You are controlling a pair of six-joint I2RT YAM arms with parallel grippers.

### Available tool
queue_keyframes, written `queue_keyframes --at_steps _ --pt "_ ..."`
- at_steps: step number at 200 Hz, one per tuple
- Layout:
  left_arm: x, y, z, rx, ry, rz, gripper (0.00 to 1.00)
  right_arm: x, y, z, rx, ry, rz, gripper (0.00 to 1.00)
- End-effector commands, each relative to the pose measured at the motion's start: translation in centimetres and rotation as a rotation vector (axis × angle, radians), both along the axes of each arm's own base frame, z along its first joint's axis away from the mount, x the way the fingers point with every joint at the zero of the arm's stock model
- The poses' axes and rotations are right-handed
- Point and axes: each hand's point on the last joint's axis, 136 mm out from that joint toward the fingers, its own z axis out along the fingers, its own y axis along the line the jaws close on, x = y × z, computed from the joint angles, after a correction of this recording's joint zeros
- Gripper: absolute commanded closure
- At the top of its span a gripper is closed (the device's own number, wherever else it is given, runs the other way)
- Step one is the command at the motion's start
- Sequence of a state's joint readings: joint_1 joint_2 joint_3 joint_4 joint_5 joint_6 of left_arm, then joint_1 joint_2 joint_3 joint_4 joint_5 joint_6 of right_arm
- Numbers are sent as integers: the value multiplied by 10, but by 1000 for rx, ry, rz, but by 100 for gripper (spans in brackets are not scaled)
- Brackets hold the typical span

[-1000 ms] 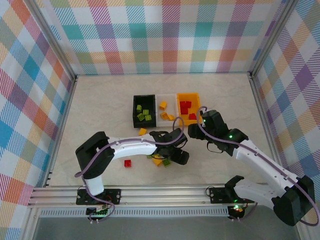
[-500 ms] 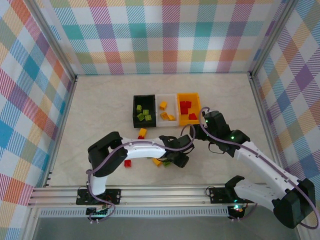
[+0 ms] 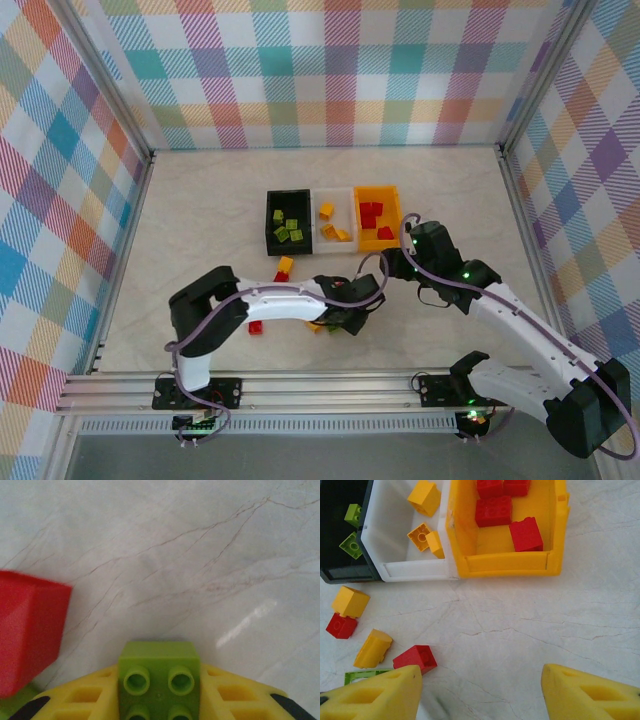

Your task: Sort the legos into containers by color

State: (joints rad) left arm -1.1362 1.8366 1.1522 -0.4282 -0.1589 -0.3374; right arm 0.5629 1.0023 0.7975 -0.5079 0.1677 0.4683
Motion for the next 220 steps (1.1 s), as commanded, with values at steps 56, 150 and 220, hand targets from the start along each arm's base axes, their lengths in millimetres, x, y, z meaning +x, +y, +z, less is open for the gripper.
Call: queue_keyframes --at_steps 56,150,220 --pt "142 103 105 -313 -146 518 62 5 12 -6 50 16 18 36" --pt "259 151 75 -167 -154 771 64 -3 13 -20 41 55 42 37" --pt "261 140 86 -228 -124 755 24 -15 48 -26 110 86 201 33"
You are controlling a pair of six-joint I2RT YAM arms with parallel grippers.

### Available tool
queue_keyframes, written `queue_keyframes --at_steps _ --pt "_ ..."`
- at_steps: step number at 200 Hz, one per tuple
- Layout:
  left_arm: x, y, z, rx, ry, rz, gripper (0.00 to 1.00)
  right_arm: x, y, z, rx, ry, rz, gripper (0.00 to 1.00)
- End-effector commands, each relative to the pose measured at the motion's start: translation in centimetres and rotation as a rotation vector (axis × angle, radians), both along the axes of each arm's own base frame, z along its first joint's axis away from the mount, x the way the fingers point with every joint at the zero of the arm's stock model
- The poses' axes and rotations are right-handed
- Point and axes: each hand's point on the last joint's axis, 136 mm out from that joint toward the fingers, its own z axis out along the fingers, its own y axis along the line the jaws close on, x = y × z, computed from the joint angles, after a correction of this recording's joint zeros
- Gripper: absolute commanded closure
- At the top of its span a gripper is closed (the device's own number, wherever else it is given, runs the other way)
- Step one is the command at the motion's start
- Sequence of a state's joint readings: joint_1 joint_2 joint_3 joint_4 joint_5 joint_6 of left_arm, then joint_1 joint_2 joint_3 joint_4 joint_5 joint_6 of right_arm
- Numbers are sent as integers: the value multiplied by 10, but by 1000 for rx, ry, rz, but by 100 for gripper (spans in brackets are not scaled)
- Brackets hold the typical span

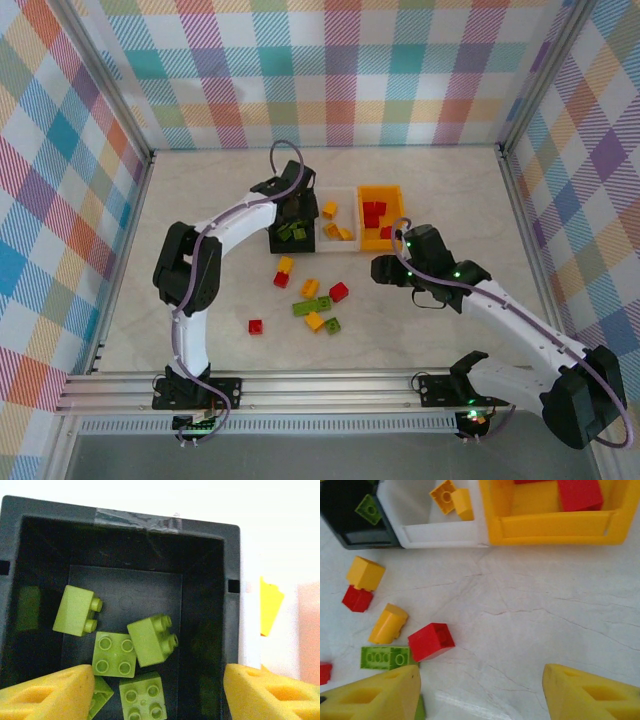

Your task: Sort the legos into containers by color

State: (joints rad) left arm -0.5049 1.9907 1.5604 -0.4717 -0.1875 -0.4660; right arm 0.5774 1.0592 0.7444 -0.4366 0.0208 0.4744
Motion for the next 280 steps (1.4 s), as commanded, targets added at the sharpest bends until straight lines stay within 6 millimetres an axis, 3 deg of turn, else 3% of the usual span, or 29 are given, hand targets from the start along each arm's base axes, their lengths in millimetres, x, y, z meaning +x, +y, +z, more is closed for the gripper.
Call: queue_keyframes --at_steps 1,30,52,65,106,147,176,210,280 --pt "-5 1 16 -36 -1 -2 24 -4 21 1 43 -7 92 33" --pt "-30 -5 52 -136 -56 -40 11 -9 52 -1 39 -4 197 32" --pt "-63 -5 66 -178 -68 -82 0 -11 82 -12 -10 11 280 31" --pt "-85 0 70 -202 -70 -88 0 -10 100 -19 -41 21 320 31" --pt "-153 29 66 -267 -83 -76 0 2 151 -40 -78 46 355 31" --pt "-198 60 49 -286 -78 -34 0 18 171 -59 -96 96 258 32" --pt "-211 73 48 -292 -112 -18 0 21 174 -75 -116 151 181 32" --pt "-215 74 41 -281 -94 -25 0 15 173 -97 -141 235 127 32" --pt "-216 77 41 -281 -111 -21 0 5 183 -111 -114 299 114 36"
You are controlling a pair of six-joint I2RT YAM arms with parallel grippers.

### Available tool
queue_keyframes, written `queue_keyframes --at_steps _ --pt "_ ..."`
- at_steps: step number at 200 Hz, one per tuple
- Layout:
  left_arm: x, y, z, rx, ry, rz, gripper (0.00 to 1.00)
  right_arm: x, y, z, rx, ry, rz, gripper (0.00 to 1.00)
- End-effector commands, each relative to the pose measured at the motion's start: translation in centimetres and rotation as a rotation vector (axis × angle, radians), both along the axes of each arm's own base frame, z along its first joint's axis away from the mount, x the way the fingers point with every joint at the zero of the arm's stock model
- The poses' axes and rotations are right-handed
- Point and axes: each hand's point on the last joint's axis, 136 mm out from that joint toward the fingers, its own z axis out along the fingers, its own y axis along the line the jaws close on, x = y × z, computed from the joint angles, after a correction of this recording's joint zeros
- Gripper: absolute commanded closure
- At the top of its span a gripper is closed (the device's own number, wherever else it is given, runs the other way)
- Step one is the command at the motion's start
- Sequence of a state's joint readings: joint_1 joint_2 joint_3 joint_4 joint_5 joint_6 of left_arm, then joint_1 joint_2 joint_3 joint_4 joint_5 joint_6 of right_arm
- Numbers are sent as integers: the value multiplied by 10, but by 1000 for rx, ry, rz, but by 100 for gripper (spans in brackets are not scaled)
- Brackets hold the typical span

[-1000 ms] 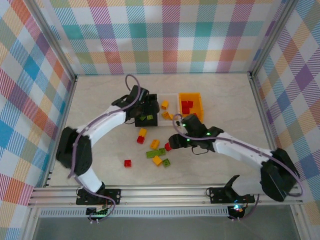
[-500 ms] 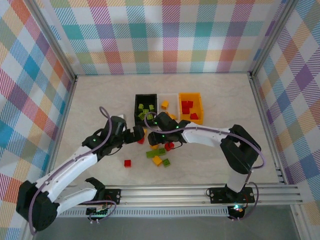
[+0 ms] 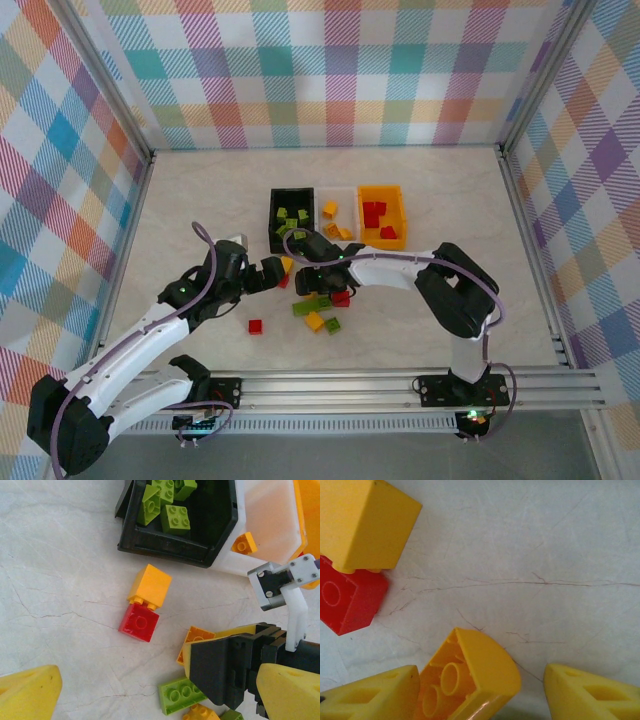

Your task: Sort the legos into containers by color

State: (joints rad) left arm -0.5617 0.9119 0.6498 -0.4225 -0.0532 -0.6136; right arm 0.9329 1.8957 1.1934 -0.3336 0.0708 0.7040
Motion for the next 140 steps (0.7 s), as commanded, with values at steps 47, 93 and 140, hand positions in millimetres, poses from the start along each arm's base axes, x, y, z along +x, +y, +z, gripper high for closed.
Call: queue_keyframes --at_steps 47,93,140 --pt "-2 5 -3 15 -3 14 0 -1 12 5 59 9 -3 57" --pt "-2 5 -1 17 -5 14 0 3 16 27 112 -70 39 68" --pt "-3 6 1 22 -6 14 0 11 9 60 139 -149 50 69"
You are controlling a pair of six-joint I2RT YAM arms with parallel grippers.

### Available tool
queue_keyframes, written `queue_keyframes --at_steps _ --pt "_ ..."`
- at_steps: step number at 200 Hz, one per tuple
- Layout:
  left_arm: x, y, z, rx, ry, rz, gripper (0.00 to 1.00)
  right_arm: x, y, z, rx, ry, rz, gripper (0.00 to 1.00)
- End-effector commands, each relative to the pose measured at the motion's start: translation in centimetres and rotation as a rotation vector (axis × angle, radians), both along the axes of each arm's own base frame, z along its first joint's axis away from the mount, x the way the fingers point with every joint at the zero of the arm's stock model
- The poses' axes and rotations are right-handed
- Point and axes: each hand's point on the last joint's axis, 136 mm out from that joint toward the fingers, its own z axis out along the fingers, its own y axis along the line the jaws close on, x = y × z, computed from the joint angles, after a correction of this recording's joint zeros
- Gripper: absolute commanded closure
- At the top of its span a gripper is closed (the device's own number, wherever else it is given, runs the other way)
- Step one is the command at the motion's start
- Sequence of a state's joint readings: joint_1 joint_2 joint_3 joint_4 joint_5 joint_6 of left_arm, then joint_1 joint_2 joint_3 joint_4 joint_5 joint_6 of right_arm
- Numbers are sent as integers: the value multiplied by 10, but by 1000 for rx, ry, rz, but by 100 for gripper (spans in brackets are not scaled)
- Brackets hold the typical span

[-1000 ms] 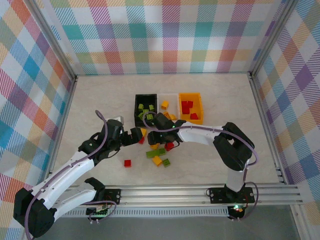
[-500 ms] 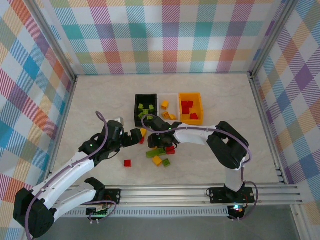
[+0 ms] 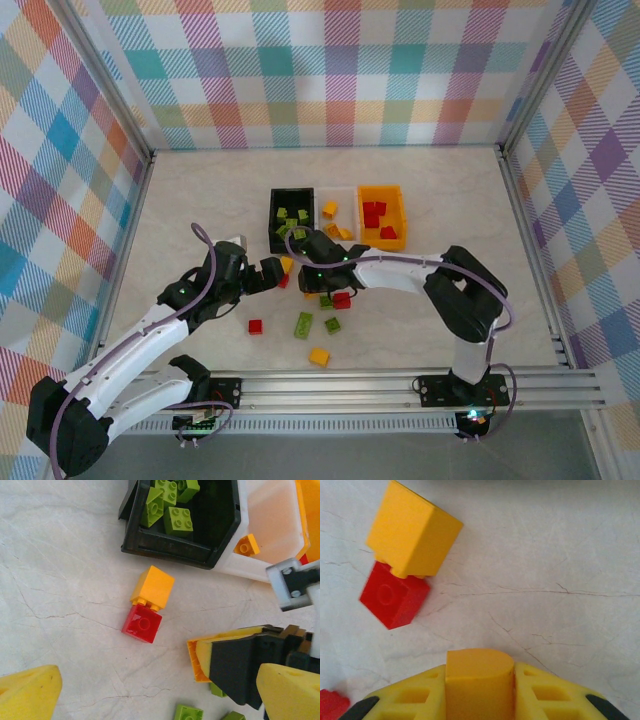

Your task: Sort the legos into containers by color

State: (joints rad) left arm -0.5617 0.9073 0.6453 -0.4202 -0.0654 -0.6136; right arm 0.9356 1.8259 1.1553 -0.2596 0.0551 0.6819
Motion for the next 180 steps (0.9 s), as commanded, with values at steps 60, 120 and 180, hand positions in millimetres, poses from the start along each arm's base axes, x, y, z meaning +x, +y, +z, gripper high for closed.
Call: queue_keyframes --at_steps 60,120,180 --pt "-8 -7 -5 -11 42 -46 0 90 -65 97 24 -221 -111 70" --pt "-14 -14 -9 -2 80 -111 0 177 -67 90 -80 -253 -131 69" --pt "-22 -22 -15 -10 125 -166 0 202 -58 96 -76 -263 -134 38"
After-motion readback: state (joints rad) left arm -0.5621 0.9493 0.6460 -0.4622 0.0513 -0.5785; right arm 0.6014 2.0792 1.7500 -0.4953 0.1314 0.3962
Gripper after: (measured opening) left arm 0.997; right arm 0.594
